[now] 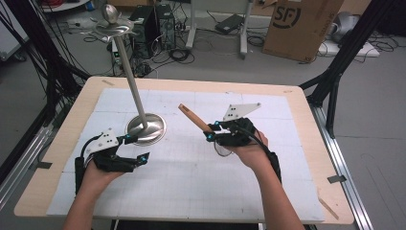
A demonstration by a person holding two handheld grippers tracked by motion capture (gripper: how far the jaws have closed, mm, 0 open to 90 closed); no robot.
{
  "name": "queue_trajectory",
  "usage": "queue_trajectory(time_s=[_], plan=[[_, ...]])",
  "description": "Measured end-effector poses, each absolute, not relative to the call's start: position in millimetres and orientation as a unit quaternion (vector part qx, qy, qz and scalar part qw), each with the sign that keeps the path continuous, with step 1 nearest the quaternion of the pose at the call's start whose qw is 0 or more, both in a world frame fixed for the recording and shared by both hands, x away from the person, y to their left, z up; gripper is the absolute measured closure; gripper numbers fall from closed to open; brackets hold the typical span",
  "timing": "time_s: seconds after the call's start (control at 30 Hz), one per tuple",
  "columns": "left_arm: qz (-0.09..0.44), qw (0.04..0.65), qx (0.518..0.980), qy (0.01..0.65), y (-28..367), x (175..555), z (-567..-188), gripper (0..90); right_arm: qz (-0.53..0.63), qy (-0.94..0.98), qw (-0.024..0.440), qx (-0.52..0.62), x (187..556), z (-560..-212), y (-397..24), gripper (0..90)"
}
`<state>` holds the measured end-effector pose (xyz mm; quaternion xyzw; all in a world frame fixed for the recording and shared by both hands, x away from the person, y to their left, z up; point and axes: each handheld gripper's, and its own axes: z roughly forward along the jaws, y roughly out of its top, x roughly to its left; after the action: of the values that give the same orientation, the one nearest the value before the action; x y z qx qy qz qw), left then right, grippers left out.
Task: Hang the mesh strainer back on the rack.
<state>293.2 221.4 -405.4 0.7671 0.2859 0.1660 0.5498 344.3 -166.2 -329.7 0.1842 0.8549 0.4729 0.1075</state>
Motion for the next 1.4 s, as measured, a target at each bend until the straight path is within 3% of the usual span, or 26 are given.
queue_trajectory(time_s=[0.93, 1.4], plan=[[0.165, 0.549, 0.769, 0.283, 220, 293, -406, 21.3, 0.524, 0.83, 0.138, 0.129, 380, -231, -126, 68.2], [0.163, 0.551, 0.768, 0.282, 219, 292, -405, 21.3, 0.533, 0.824, 0.147, 0.12, 388, -203, -115, 68.2]])
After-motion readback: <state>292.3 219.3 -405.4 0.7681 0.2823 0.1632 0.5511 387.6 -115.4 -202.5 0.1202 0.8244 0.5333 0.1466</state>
